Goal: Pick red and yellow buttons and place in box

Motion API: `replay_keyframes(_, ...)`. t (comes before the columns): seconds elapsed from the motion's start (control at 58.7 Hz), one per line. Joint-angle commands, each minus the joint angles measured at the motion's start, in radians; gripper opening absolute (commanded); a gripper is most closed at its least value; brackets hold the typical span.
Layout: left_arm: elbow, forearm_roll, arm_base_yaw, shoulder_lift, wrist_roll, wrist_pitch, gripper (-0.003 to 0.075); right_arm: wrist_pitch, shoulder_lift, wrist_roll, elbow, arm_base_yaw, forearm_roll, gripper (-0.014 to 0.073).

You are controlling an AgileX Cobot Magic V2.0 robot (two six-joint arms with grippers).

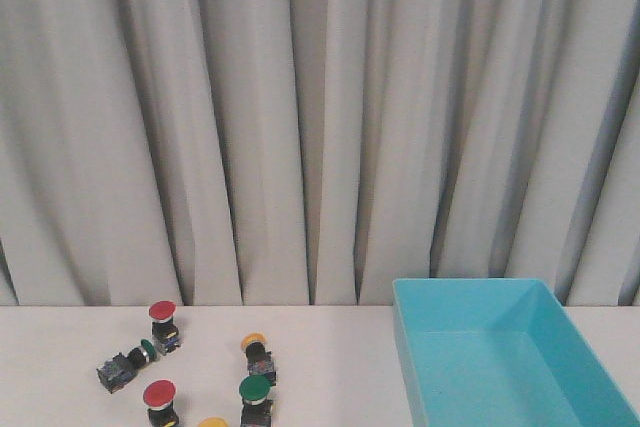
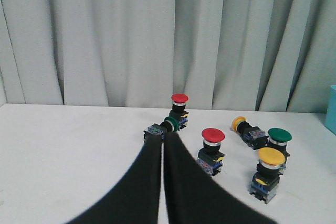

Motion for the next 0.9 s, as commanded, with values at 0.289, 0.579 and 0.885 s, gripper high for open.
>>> replay_keyframes(0.289, 0.004, -0.01, -0.005, -0.014, -0.004, -0.076, -0.0006, -0.078, -0.018, -0.006, 0.014, -0.001, 0.001, -0.0004)
replay_keyframes(0.579, 0.004, -0.01, -0.005, -0.014, -0.004, -0.076, -0.0006, -0.078, -0.018, -0.006, 0.014, -0.001, 0.001, -0.0004)
replay_keyframes(0.885, 0.004, -0.01, -0.005, -0.014, -0.004, -0.076, -0.0006, -0.161, -0.018, -0.017, 0.014, -0.001, -0.005, -0.0004)
